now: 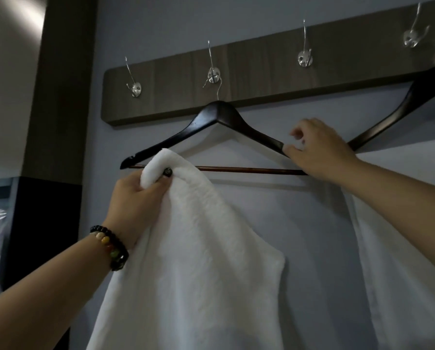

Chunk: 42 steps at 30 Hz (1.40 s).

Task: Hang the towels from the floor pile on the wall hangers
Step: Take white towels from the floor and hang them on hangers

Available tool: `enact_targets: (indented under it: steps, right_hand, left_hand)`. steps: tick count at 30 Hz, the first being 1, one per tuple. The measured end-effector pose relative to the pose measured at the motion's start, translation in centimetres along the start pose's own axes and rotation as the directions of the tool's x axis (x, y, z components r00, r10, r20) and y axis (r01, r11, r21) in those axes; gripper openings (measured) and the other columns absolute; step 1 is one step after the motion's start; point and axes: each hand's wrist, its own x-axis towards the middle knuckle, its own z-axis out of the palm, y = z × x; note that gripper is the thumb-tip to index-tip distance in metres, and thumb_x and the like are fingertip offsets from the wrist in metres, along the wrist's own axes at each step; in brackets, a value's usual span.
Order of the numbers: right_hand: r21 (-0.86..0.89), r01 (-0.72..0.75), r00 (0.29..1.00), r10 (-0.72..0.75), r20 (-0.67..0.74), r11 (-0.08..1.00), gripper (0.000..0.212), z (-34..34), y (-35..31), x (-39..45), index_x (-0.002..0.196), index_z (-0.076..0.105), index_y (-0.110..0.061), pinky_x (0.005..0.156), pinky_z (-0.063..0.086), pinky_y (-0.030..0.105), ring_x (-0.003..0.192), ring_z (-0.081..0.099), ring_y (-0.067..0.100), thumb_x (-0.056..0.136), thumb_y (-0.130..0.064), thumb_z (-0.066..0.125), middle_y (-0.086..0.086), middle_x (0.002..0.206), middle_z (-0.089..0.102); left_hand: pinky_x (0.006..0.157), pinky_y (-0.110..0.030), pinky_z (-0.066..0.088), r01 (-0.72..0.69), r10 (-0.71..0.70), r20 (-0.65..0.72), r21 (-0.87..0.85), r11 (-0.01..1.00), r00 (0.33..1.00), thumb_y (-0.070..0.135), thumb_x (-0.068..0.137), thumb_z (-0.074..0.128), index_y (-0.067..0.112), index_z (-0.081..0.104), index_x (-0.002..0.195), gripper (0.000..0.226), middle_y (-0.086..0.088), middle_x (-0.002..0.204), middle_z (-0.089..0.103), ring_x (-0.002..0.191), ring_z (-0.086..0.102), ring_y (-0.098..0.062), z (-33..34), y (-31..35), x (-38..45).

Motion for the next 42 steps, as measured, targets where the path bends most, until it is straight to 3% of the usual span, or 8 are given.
enact_targets:
  steps: [5, 7, 15, 21, 28, 33, 36, 42]
  right_hand:
    - [0.209, -0.039, 0.974, -0.01, 0.226, 0.977, 0.027, 2.5, -0.7, 1.5, 0.107, 0.059, -0.013, 0.07, 0.052, 0.034, 0.08, 0.06, 0.018, 0.097, -0.036, 0.05, 0.006, 0.1, 0.064]
    - [0.332, -0.09, 0.981, 0.025, 0.194, 0.939, 0.026, 2.6, -1.2, 1.9, 0.087, 0.061, -0.01, 0.058, 0.051, 0.029, 0.064, 0.062, 0.018, 0.099, -0.028, 0.047, 0.013, 0.086, 0.068]
    - [0.257, -0.037, 0.999, 0.045, -0.027, 0.966, 0.036, 1.0, -1.9, 3.0, 0.07, 0.056, -0.013, 0.07, 0.053, 0.042, 0.074, 0.063, 0.031, 0.098, -0.03, 0.044, 0.013, 0.077, 0.065]
    - [0.37, -0.103, 0.992, 0.123, -0.031, 0.923, 0.03, 0.7, -1.4, 0.2, 0.087, 0.052, -0.011, 0.073, 0.054, 0.046, 0.074, 0.065, 0.032, 0.101, -0.033, 0.037, 0.013, 0.084, 0.065]
    - [0.554, -0.21, 0.975, 0.129, 0.182, 0.805, 0.021, -0.6, -4.8, -13.9, 0.088, 0.065, -0.012, 0.058, 0.041, 0.024, 0.063, 0.054, 0.014, 0.091, -0.032, 0.061, 0.002, 0.073, 0.061]
    - [0.621, -0.188, 0.981, 0.119, 0.152, 0.761, 0.002, -1.3, -7.3, -25.1, 0.088, 0.061, -0.02, 0.064, 0.048, 0.017, 0.073, 0.06, 0.009, 0.09, -0.02, 0.062, -0.009, 0.086, 0.055]
    - [0.667, -0.251, 0.968, 0.185, 0.17, 0.702, 0.014, -3.1, -9.5, -30.3, 0.085, 0.059, -0.025, 0.063, 0.053, 0.018, 0.07, 0.065, 0.008, 0.09, -0.011, 0.061, -0.01, 0.086, 0.055]
    - [0.662, -0.353, 0.935, 0.265, 0.235, 0.661, 0.015, -7.6, -13.7, -38.2, 0.084, 0.06, -0.036, 0.062, 0.046, 0.013, 0.074, 0.059, 0.011, 0.089, -0.023, 0.065, -0.011, 0.087, 0.054]
  left_hand:
    - [0.075, -0.042, 0.058, 0.026, -0.026, -0.024, 0.0, 1.0, 0.999, 0.036, 0.088, 0.066, 0.022, 0.069, 0.09, 0.014, -0.002, 0.086, 0.072, 0.082, 0.069, -0.023, -0.3, 0.3, -0.7]
    - [0.077, -0.044, 0.059, 0.045, -0.045, -0.024, -0.013, 0.999, 0.999, 0.035, 0.088, 0.066, 0.024, 0.07, 0.09, 0.012, -0.002, 0.087, 0.073, 0.082, 0.07, -0.022, -0.5, 0.4, -1.4]
    - [0.07, -0.036, 0.059, 0.058, -0.06, -0.076, -0.027, 0.998, 0.995, 0.033, 0.087, 0.068, 0.027, 0.071, 0.085, 0.007, 0.005, 0.077, 0.074, 0.076, 0.071, -0.017, -1.8, 1.2, -4.3]
    - [0.07, -0.035, 0.059, 0.097, -0.1, -0.056, -0.056, 0.994, 0.993, 0.029, 0.086, 0.07, 0.02, 0.073, 0.088, 0.01, -0.001, 0.081, 0.075, 0.074, 0.071, -0.018, -3.1, 2.2, -5.9]
    - [0.066, -0.035, 0.058, 0.241, -0.237, 0.09, -0.038, 0.97, 0.967, 0.031, 0.087, 0.069, 0.018, 0.072, 0.09, 0.014, -0.001, 0.077, 0.075, 0.071, 0.071, -0.019, -4.8, 2.8, -9.1]
    - [0.064, -0.038, 0.057, 0.385, -0.351, 0.324, -0.044, 0.922, 0.878, 0.024, 0.086, 0.069, 0.008, 0.071, 0.092, 0.018, -0.013, 0.08, 0.073, 0.066, 0.069, -0.025, -7.5, 2.7, -12.8]
    - [0.069, -0.043, 0.056, 0.465, -0.406, 0.486, -0.002, 0.885, 0.774, 0.028, 0.073, 0.071, 0.004, 0.072, 0.091, 0.03, -0.019, 0.086, 0.071, 0.071, 0.068, -0.031, -9.8, 2.3, -15.3]
    - [0.06, -0.034, 0.057, 0.545, -0.446, 0.629, 0.042, 0.838, 0.637, 0.023, 0.072, 0.076, 0.007, 0.074, 0.079, 0.018, -0.018, 0.081, 0.071, 0.067, 0.069, -0.028, -12.5, 2.0, -20.7]
